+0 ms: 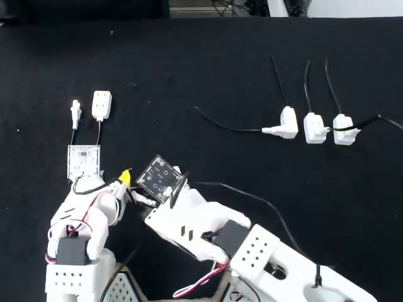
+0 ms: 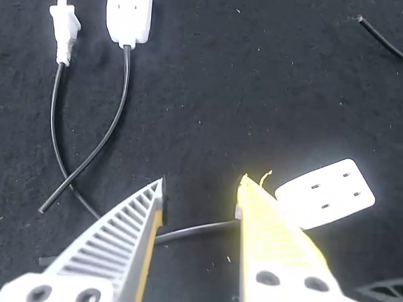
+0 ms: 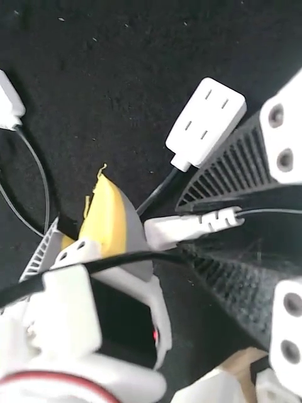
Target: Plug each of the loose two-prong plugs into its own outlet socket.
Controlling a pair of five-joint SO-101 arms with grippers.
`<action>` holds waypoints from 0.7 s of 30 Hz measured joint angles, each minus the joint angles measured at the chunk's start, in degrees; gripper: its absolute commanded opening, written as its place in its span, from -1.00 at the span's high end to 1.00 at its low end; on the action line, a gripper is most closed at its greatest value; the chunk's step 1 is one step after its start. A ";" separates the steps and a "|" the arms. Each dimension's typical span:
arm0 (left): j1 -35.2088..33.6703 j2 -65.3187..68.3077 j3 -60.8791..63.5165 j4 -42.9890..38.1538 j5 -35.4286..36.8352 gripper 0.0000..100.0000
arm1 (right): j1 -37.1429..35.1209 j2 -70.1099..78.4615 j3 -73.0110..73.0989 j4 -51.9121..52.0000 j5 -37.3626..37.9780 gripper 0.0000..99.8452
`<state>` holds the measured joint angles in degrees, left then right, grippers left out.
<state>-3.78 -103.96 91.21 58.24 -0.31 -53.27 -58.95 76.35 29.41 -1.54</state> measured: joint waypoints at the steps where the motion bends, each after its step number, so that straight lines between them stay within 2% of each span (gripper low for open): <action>1: 0.00 0.00 -0.09 -0.26 0.00 0.62 | 0.00 -0.79 0.62 0.00 0.00 0.98; 16: 0.09 0.18 0.00 0.09 0.00 0.62 | 0.00 -2.90 2.73 0.00 1.67 0.98; 21: -5.36 0.62 -0.70 0.09 1.32 0.62 | 2.46 0.09 2.73 -0.09 3.25 0.98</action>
<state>-9.14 -103.34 90.51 58.33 1.01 -50.81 -58.86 79.08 29.32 1.71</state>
